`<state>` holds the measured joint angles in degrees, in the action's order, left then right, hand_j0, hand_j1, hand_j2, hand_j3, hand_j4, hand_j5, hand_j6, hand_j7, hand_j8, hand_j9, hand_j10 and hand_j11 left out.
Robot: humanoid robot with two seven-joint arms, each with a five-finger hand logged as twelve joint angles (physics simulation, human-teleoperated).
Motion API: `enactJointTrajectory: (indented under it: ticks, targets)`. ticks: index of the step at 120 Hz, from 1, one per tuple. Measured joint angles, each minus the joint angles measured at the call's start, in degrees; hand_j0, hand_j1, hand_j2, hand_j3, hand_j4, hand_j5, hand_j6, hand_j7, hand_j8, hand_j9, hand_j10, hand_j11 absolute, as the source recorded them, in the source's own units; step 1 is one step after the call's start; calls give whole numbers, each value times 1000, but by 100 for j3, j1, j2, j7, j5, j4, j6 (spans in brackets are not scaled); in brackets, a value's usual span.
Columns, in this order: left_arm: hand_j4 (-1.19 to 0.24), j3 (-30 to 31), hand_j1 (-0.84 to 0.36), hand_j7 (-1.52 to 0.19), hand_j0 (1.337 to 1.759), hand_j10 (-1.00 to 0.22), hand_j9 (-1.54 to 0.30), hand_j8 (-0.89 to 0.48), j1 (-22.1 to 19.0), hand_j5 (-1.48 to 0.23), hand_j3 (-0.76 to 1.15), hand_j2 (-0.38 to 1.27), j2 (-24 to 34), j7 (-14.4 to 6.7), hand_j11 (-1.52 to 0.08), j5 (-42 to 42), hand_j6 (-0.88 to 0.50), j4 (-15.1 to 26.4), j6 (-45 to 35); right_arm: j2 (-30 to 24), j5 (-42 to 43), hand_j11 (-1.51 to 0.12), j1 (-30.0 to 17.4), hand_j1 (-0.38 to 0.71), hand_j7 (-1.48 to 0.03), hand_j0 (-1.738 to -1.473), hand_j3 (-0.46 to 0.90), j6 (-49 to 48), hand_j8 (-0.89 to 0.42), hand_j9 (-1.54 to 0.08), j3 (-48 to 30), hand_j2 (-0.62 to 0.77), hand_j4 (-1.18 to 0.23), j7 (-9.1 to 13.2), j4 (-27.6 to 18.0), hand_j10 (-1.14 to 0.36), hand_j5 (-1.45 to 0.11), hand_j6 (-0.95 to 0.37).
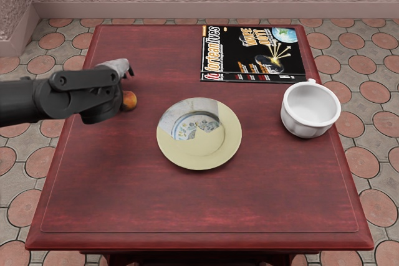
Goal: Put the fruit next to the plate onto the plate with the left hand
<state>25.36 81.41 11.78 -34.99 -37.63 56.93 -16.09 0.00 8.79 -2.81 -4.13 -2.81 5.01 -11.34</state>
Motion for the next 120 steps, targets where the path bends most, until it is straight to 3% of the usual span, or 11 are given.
enactJointTrajectory:
  ticks: [62,120]
  targets:
    - [-364,238,-83,-472,1658,-364,-471,-365,-38,-472,0,80,-393,-1,-471,-59,-365,26,-426,0,0,-24,0,-326,-24,-1658,0,0,-19,-24,0,-4,-19,0,0,-19,-24,-19]
    - [-550,248,-272,-697,1658,-545,-707,-515,6,-697,0,182,-375,-3,-706,335,-551,27,-419,0,0,-25,0,-326,-25,-1658,0,0,-19,-25,0,-4,-19,0,0,-19,-25,-19]
